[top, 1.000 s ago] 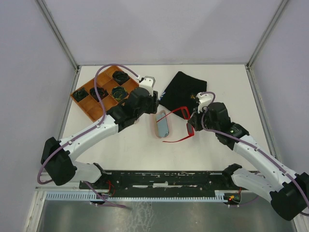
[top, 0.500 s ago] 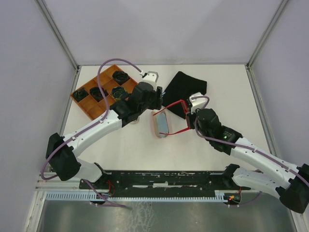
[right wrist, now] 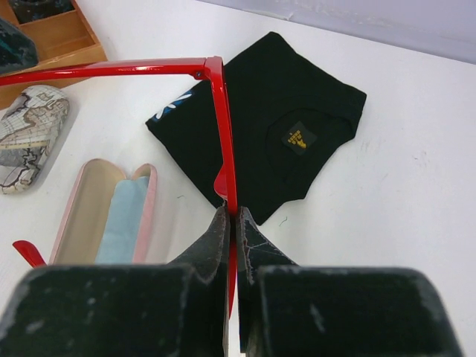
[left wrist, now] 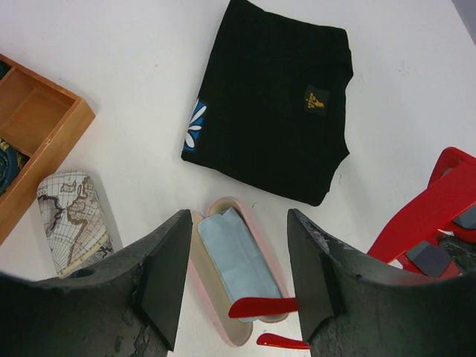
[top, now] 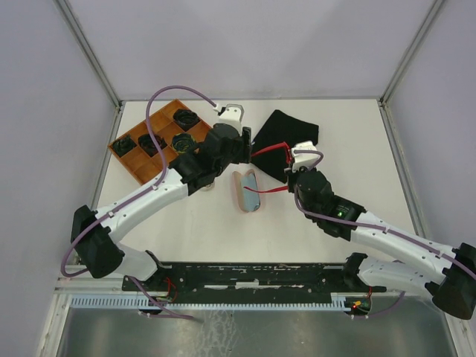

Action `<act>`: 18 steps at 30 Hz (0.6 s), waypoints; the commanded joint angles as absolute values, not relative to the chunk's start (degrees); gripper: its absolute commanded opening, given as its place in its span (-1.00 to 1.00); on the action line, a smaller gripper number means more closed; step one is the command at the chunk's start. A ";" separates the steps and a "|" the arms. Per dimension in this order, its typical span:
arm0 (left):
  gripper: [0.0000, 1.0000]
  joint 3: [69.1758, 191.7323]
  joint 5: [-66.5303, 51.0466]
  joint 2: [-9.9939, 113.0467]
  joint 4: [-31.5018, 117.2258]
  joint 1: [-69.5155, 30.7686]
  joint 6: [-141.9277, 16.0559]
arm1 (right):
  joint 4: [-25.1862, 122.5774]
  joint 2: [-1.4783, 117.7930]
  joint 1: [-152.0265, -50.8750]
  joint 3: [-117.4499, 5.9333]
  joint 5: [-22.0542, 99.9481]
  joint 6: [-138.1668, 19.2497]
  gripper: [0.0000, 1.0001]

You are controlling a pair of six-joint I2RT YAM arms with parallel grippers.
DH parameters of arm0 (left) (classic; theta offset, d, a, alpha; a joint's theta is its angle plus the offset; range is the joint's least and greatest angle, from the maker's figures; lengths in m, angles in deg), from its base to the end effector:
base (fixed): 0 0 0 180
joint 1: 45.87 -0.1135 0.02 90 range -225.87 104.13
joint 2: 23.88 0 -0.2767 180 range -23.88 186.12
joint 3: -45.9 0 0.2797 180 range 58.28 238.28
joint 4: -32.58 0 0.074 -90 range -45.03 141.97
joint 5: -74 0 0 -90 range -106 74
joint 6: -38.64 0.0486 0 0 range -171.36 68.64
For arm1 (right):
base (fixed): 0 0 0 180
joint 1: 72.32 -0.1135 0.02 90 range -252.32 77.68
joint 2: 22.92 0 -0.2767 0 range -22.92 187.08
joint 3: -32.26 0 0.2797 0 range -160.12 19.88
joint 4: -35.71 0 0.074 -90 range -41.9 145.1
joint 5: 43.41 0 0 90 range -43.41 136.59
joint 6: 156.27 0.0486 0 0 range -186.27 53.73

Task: Organize the sunglasses
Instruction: Fold the sunglasses.

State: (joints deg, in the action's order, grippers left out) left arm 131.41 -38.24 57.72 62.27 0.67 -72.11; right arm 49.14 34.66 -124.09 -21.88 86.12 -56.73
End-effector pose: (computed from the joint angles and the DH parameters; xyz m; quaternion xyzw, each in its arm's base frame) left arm 0.2649 -0.2528 0.3546 0.0855 0.8330 -0.1530 0.5247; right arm 0.1837 0.1832 0.2979 -0.0844 0.7777 0.0522 0.6208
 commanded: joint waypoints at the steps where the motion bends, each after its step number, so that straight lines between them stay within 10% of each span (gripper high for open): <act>1: 0.23 134.31 -39.57 57.70 59.95 1.68 -73.56 | 44.90 34.81 -124.43 -22.85 89.99 -56.40 -1.00; 18: 0.21 137.39 -38.03 63.96 59.91 6.13 -72.39 | 44.42 34.61 -124.44 -23.59 84.13 -54.61 -1.00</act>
State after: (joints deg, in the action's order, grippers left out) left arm 133.90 -38.35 62.79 62.13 5.31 -72.11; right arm 48.46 35.18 -124.09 -21.88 86.20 -56.06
